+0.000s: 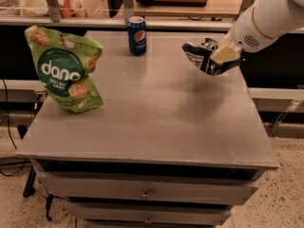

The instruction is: Move blue chip bag near green rice chip bag

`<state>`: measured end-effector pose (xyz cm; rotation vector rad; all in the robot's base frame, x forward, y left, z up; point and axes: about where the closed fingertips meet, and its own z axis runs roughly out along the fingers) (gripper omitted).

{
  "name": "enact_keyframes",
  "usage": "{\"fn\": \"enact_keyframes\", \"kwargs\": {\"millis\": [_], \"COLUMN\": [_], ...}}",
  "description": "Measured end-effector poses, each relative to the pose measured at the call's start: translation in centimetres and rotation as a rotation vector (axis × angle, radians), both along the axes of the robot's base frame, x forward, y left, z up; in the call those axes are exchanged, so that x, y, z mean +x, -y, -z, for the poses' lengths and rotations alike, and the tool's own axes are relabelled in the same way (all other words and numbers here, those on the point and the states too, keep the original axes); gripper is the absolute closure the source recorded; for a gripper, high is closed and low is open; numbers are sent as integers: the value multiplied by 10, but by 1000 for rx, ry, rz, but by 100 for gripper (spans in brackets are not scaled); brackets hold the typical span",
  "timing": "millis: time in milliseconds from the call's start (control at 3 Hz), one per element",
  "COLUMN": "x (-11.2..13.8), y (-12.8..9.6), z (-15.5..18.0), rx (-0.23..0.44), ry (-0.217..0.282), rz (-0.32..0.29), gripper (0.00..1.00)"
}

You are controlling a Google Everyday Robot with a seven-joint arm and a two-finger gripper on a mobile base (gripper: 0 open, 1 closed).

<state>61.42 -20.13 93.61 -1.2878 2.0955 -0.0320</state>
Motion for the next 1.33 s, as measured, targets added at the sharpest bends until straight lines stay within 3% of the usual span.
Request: {"fn": "enact_keyframes", "kwargs": {"millis": [333, 1000, 1333], "x": [-26, -100, -106], "y": [-15, -82, -88], "z": [-25, -31, -31], "rx": [14, 53, 56], "ry": [11, -68, -78], "rz": [-95, -410, -436], "gripper": [100, 100, 100]}}
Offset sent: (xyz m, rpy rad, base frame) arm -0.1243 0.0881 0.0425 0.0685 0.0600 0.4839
